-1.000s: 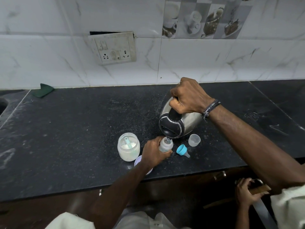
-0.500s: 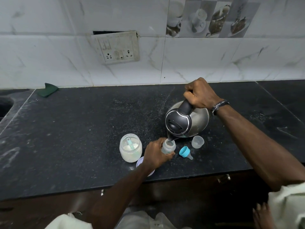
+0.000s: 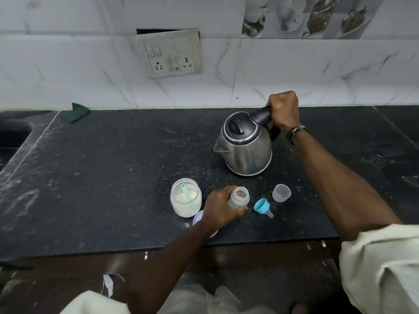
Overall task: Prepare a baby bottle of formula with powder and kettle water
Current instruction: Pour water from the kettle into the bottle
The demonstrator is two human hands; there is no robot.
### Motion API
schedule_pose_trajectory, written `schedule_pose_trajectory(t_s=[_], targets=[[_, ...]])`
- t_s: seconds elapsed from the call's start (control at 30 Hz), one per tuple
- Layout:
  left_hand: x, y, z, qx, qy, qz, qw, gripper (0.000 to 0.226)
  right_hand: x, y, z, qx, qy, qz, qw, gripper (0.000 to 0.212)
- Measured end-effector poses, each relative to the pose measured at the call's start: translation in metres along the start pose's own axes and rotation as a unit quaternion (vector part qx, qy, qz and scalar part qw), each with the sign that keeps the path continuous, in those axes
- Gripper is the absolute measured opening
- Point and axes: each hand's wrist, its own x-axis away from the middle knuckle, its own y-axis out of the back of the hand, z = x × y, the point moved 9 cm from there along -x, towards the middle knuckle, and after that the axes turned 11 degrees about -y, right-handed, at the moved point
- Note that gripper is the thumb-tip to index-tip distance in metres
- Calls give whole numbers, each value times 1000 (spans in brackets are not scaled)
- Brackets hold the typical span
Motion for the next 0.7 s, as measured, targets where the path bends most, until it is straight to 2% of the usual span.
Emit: schedule_pose_trajectory(t_s=[0.23,0.37,0.53,0.7], targets=[[1,-1,2,5,4,-3,1000,54,-16,-25,-20,-81,-138,-89,983,33],[0,2,-1,-10,-3,-5,1000,54,-26,-52,-26,-112,-194,-108,969,45],[0,5,-6,-11,-13,0,1000,54,-37,-81,-27,-136,-235,-117,955,38],[1,7,-7,-17,-16,-1,1000,52,-48,-105,-29,-133,-252,-112,952,44]])
